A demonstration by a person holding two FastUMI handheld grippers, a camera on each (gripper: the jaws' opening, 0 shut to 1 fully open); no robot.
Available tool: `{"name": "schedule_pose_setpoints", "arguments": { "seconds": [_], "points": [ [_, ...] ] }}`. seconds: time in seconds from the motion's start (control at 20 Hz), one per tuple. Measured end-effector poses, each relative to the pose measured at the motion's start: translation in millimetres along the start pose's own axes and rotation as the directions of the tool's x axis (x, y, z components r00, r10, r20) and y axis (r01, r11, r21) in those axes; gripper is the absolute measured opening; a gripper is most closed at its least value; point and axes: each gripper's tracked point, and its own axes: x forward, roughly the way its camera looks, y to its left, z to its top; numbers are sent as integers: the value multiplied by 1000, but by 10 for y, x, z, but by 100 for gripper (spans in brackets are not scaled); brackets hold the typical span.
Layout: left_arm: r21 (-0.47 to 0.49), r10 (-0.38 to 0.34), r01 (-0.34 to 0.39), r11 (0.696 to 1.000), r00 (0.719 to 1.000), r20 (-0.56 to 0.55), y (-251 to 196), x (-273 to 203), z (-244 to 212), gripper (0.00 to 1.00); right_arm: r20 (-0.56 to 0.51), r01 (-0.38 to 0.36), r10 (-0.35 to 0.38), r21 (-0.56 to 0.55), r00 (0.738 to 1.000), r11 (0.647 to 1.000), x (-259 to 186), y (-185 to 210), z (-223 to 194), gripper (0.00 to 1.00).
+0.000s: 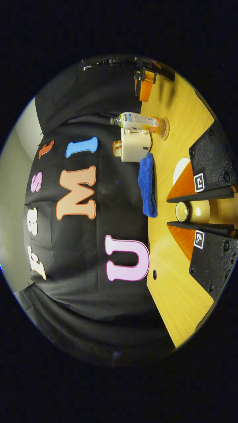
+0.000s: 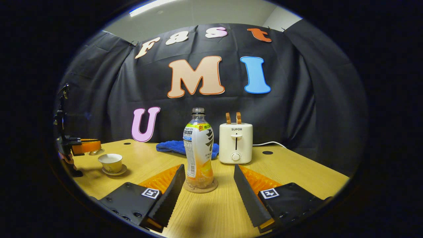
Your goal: Open the teacup lid with one hand, grasp the water bottle and pour water into the teacup with the other hand; after pouring, place the water bottle on the coaster and then close the teacup lid.
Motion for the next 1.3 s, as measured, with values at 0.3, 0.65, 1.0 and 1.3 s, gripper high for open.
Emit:
{"name": "schedule_pose_setpoints", "arguments": {
  "seconds": [0.3, 0.65, 1.0, 1.3],
  "points": [
    [24, -82, 83, 996, 996, -46, -257, 203, -65, 27, 3, -1, 1, 0, 1000, 1000, -104, -11, -10, 94],
    [55, -137, 142, 988, 987, -87, -390, 294, -116, 27, 3, 0, 0, 1, 1000, 1000, -106, -25, -8, 94],
    [78, -165, 177, 981, 977, -133, -468, 307, -198, 27, 3, -5, 5, 1, 1000, 1000, -102, -30, -23, 94],
    [81, -168, 180, 980, 976, -138, -457, 298, -209, 28, 3, -5, 5, 1, 1000, 1000, -97, -35, -17, 94]
  ]
}}
